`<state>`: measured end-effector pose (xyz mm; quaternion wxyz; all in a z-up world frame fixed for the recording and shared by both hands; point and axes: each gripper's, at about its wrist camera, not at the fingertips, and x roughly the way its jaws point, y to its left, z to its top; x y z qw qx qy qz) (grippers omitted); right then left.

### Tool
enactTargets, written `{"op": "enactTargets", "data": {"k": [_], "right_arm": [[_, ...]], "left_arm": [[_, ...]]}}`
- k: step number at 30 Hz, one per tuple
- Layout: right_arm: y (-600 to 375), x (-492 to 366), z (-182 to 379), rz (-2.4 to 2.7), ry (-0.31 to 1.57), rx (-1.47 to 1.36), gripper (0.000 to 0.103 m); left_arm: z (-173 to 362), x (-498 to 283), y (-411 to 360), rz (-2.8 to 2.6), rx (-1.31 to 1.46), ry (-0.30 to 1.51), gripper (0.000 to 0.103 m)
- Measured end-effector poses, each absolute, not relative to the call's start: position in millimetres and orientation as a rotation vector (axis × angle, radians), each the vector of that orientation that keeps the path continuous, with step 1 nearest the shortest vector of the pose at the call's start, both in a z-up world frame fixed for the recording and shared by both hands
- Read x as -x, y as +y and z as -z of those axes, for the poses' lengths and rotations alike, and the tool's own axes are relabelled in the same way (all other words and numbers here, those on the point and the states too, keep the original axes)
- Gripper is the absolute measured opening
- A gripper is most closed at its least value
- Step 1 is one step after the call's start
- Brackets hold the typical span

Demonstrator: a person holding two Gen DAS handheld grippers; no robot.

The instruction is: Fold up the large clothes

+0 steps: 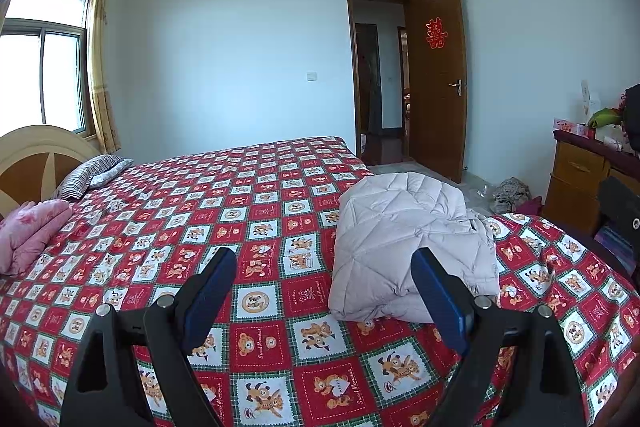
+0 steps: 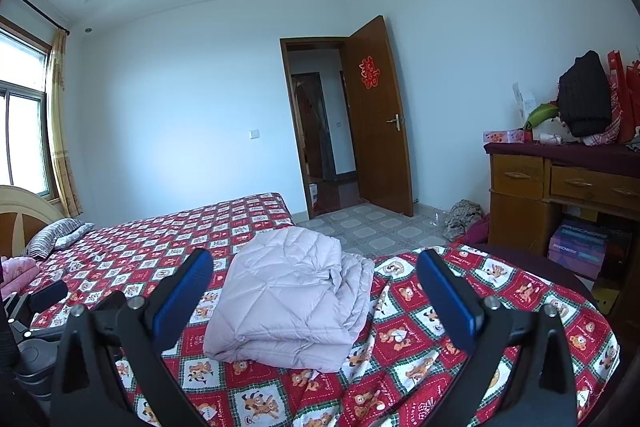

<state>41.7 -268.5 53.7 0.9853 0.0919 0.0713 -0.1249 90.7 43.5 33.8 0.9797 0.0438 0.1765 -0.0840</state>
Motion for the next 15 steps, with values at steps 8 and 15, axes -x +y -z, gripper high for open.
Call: {"op": "enactTargets", "data": {"k": [8,15], "right_arm": [[-270.3,-42.9,-53.1,0.250,0.139,-0.183,0.103],[-270.0,-43.0,-52.6,0.253,0.137,-0.181,0.103]], "left_arm": [[-33.5,-90.6,43.4,0.160,-0.090,0.350,0.090],[-35.0,-91.5,43.6,0.166,-0.083,0.352,0.090]]}}
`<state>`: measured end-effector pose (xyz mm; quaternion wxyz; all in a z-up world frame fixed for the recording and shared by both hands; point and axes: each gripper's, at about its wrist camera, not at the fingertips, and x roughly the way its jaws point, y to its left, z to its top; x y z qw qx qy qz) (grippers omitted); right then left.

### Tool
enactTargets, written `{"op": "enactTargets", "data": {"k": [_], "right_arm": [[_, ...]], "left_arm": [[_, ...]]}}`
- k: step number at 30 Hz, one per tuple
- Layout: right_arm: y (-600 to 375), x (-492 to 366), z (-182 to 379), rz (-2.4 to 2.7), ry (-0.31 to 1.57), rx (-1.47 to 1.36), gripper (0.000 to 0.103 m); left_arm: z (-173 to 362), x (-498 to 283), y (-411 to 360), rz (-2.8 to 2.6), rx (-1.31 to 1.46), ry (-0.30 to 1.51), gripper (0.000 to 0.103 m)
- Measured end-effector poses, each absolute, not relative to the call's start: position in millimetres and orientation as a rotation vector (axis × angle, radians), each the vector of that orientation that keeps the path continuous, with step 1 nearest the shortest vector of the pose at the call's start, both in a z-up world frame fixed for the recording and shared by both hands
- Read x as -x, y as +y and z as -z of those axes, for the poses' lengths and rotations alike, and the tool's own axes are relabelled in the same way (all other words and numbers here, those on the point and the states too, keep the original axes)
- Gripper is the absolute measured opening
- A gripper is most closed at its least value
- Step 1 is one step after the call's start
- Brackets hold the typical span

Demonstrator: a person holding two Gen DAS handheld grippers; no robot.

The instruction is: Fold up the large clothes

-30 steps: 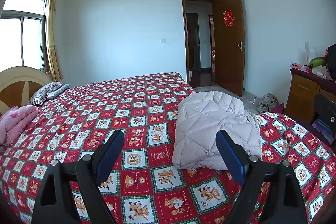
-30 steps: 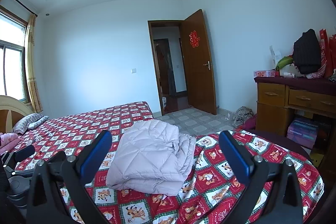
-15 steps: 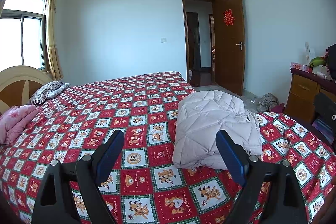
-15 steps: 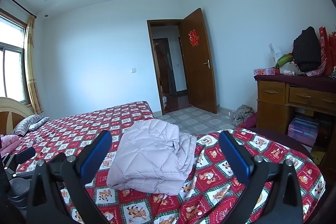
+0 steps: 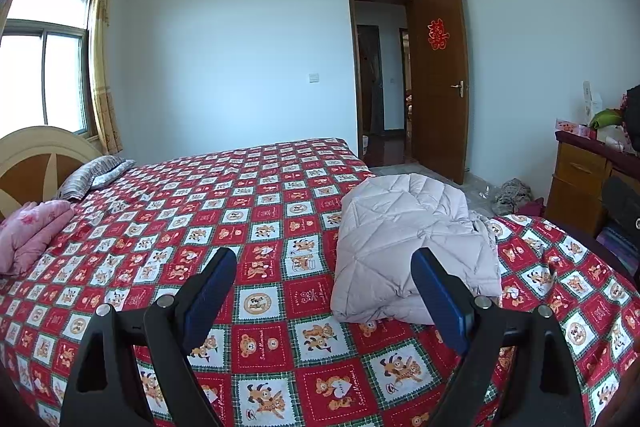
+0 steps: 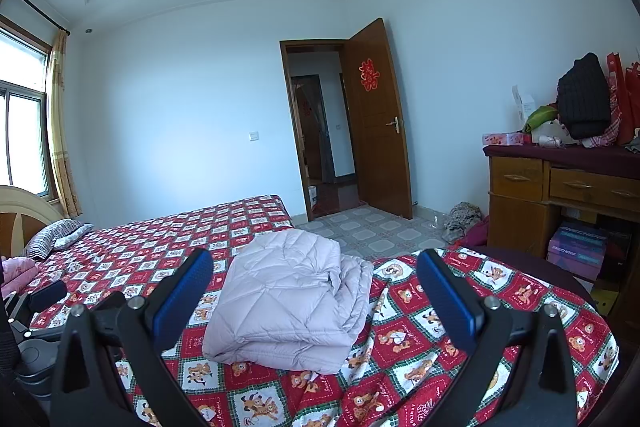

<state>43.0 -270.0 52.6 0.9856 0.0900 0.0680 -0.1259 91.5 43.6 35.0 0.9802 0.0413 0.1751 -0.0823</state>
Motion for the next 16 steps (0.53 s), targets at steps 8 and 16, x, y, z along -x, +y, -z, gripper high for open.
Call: {"op": "enactTargets", "data": {"k": [8,16], "right_arm": [[-267.4,-44.1,-49.1,0.262,0.144,-0.176,0.103],[-266.6,-48.6,-43.1,0.272,0.166,-0.166,0.103]], "left_arm": [[-33.4,-102.9,49.2,0.165,-0.061,0.390,0.090],[-22.8,-122.5,56.7,0.176,-0.043,0.422,0.090]]}}
